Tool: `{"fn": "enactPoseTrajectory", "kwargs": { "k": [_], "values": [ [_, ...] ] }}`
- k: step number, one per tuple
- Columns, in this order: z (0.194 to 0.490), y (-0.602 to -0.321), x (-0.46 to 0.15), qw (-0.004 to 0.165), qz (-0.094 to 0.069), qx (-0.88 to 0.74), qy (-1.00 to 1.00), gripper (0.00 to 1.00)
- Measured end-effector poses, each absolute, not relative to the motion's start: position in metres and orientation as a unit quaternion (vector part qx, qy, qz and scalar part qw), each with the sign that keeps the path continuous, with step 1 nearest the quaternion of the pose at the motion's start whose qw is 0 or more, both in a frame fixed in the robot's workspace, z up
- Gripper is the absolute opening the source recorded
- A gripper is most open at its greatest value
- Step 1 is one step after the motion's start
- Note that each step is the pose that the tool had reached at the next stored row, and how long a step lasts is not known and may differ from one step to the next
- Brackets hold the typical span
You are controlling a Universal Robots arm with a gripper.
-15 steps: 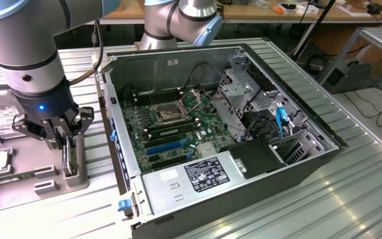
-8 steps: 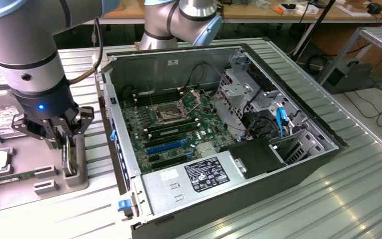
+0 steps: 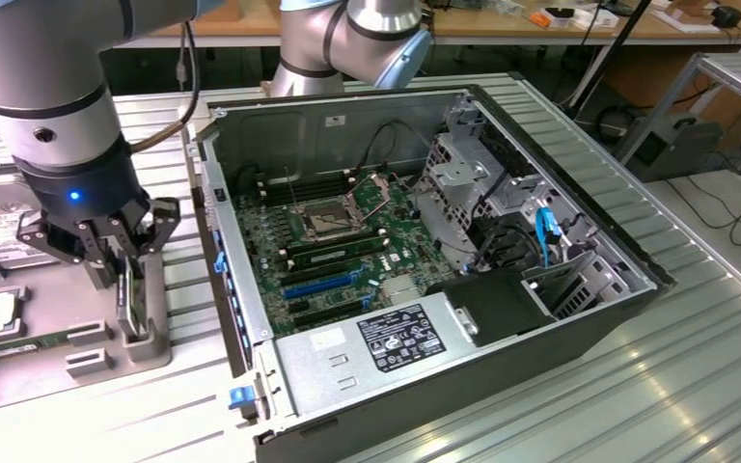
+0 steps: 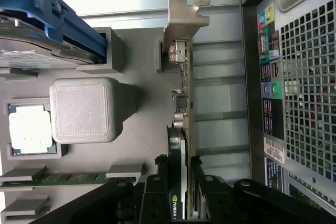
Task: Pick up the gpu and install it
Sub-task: 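Pick up the gpu and move the gpu toward the slot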
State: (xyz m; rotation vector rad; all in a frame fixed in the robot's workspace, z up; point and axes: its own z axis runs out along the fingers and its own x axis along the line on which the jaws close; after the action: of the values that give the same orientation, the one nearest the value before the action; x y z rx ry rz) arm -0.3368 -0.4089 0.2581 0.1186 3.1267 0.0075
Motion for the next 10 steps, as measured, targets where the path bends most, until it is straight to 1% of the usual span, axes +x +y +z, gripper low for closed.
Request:
{"fn": "enactPoseTrajectory", "kwargs": {
  "k": [10],
  "values": [
    [0.273,-0.409,-0.337,0.004,0.002,0.038,0.999,0.27]
  ]
}}
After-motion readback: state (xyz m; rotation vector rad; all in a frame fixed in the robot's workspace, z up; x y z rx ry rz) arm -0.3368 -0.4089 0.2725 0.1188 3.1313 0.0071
